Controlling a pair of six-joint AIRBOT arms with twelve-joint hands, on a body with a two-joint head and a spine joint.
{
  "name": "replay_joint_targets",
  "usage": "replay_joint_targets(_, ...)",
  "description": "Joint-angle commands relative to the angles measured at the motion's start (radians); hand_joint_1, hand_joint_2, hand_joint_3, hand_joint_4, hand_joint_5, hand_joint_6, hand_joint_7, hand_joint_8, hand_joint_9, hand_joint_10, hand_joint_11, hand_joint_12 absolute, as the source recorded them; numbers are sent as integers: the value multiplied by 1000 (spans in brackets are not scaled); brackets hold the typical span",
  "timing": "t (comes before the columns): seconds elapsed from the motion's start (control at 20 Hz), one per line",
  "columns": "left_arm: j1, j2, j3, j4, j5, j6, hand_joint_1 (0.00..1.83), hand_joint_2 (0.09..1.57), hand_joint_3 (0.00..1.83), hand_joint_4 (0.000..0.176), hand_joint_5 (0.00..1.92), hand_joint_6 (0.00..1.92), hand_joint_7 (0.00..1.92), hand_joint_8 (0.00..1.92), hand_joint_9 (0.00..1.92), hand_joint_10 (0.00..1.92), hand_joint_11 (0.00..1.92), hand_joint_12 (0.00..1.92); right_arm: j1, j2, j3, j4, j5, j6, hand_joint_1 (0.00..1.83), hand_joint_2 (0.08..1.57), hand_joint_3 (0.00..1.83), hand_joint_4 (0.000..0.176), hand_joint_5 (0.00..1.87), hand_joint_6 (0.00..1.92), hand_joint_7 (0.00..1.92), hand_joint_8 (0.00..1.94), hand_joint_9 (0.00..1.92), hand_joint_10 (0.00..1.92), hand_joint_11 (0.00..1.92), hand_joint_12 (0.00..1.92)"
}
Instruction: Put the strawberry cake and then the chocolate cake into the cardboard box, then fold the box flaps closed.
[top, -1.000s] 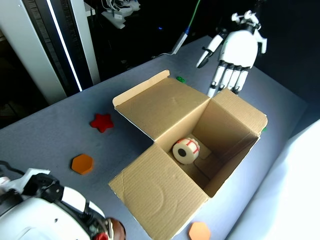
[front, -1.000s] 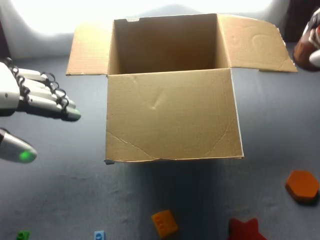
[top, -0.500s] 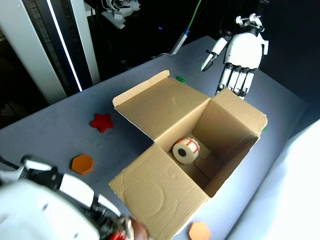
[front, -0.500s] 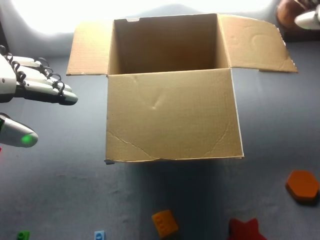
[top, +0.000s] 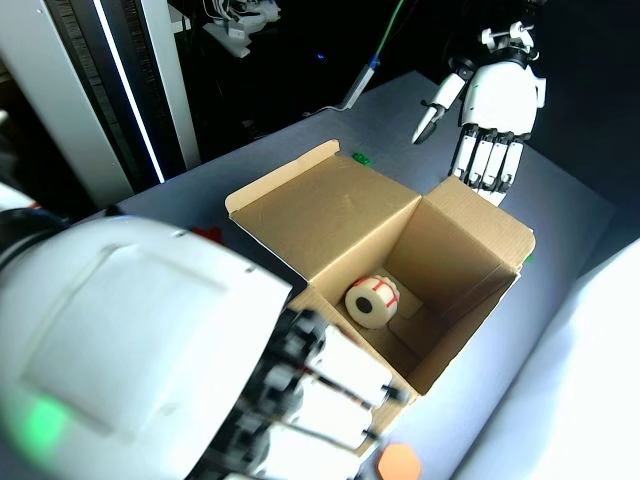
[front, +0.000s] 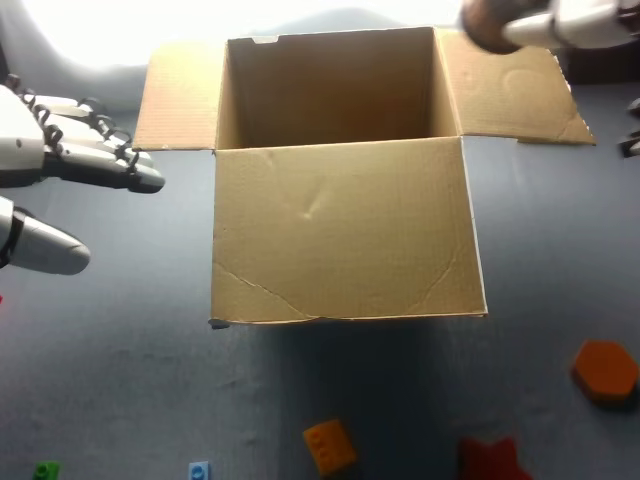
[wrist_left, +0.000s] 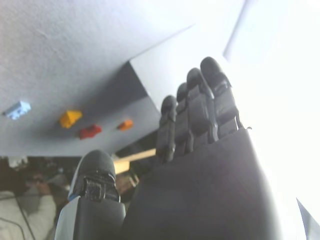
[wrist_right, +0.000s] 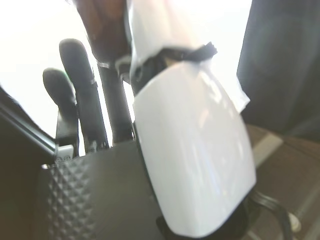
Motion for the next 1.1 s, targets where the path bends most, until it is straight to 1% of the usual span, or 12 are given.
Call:
replay_joint_targets(0.0,-12,7,13,-67,-4,3,0,1271,0,14,152,0,156,1,185,0,0,666,13,7,-2,-23,97,12,1198,1174,0,0,917,1037,844,1327,582,1450,164,1921)
replay_joint_targets(0.05,-12,1,26,-70,-4,3,0,1271,0,14,152,0,156,1,185,0,0,666,12,-5,-2,-24,96,14,1198,1174,0,0,917,1037,844,1327,582,1450,164,1921)
replay_joint_targets(0.15,-11,-9,48,-73,-4,3,29,1261,0,29,163,4,174,5,190,2,0,680,1,-30,1,-85,107,55,1212,1159,0,0,919,991,903,1276,611,1397,163,1921)
replay_joint_targets(0.25,-8,-10,46,-75,-4,3,31,1267,0,27,172,4,182,3,214,6,0,726,-23,-51,5,-222,162,173,1238,1139,0,0,986,829,926,1292,619,1441,203,1921)
replay_joint_targets(0.35,-8,-9,44,-75,-4,3,5,1273,3,25,196,11,178,1,203,1,0,727,-33,-71,8,-248,167,191,1255,1112,0,0,1038,728,983,1216,667,1407,249,1921)
replay_joint_targets(0.45,-8,-9,44,-77,-4,3,16,1286,6,38,202,7,174,1,195,0,0,734,-50,-97,18,-248,173,195,1227,1122,2,0,988,884,964,1168,662,1331,238,1921)
replay_joint_targets(0.6,-10,-10,44,-86,-4,6,28,1280,1,32,225,12,191,7,192,0,0,728,-82,-118,22,-247,198,195,1213,1141,4,0,959,948,916,1229,628,1406,247,1921)
replay_joint_targets(0.65,-9,-10,43,-86,-4,6,21,1280,1,37,204,2,169,4,173,1,0,677,-95,-123,22,-246,212,195,1210,1157,6,0,904,1005,909,1273,614,1448,244,1921)
replay_joint_targets(0.75,-10,-10,43,-88,-4,7,0,1272,0,54,169,0,169,3,178,4,0,680,-116,-132,25,-245,218,195,1226,1152,0,0,909,964,939,1263,616,1457,239,1921)
replay_joint_targets(0.9,-10,-10,43,-92,-2,9,23,1294,5,43,186,4,172,1,180,2,0,605,-134,-138,30,-238,228,195,1196,1169,5,0,892,1072,868,1291,569,1517,233,1921)
replay_joint_targets(0.95,-10,-10,43,-94,0,11,17,1293,3,39,193,4,175,1,182,2,0,574,-134,-138,30,-238,232,195,1188,1183,5,0,876,1091,840,1334,551,1500,200,1921)
replay_joint_targets(1.05,-10,-10,43,-96,1,14,2,1285,0,39,196,2,178,1,194,3,0,651,-131,-138,30,-238,233,195,1182,1195,3,0,799,1178,868,1297,587,1398,205,1921)
